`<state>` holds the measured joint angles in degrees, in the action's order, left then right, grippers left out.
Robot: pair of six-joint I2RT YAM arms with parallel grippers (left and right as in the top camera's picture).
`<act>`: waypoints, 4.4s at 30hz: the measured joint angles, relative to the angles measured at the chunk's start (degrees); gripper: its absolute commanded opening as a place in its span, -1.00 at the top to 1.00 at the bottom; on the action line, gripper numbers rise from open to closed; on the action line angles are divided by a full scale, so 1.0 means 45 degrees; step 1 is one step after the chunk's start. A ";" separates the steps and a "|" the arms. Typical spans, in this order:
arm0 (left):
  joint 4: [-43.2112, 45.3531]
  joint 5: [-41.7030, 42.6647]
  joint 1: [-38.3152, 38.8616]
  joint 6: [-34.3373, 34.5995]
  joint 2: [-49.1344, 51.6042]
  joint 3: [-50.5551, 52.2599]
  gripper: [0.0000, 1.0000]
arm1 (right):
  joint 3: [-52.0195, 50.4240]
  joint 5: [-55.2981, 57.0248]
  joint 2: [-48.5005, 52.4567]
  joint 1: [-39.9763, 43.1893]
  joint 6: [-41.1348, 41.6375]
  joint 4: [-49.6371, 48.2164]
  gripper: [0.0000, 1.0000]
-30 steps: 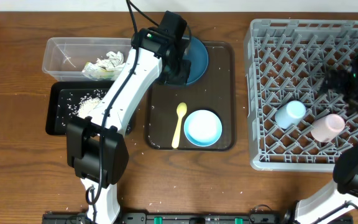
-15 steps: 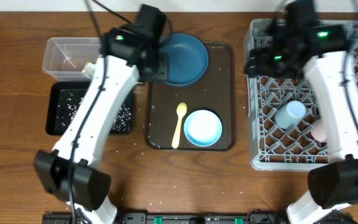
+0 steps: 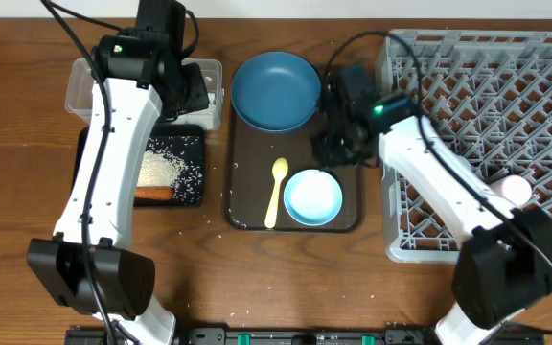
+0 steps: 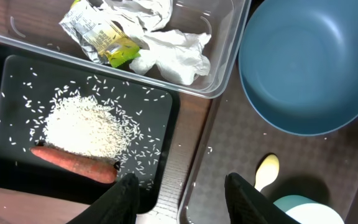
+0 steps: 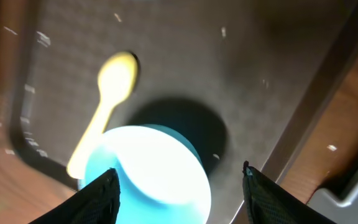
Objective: Sort waste into correct bins and load items into the dishwasher rack
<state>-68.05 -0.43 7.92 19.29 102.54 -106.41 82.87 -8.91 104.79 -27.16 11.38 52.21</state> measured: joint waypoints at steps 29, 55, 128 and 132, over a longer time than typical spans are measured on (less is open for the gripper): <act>-0.0019 0.0000 0.0000 0.0049 0.0000 0.0000 -0.62 | -0.2919 0.0559 0.1015 -0.0019 0.0019 -0.1166 0.81; -0.0019 0.0005 0.0000 0.0053 0.0000 0.0000 -0.89 | 0.0238 0.2414 -0.1345 0.0675 -0.0112 0.0461 0.98; -0.0019 0.0000 0.0000 0.0053 0.0000 0.0000 -0.91 | 0.0933 0.0175 -0.1676 1.0749 0.0559 -0.1209 -0.21; -0.0019 0.0000 0.0000 0.0053 0.0000 0.0000 -0.92 | 0.0345 -0.0151 -0.1433 1.0744 0.0733 -0.1613 -0.06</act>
<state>-68.14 -0.43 7.92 19.53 102.54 -106.41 84.42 -9.58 98.35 21.19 14.68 44.95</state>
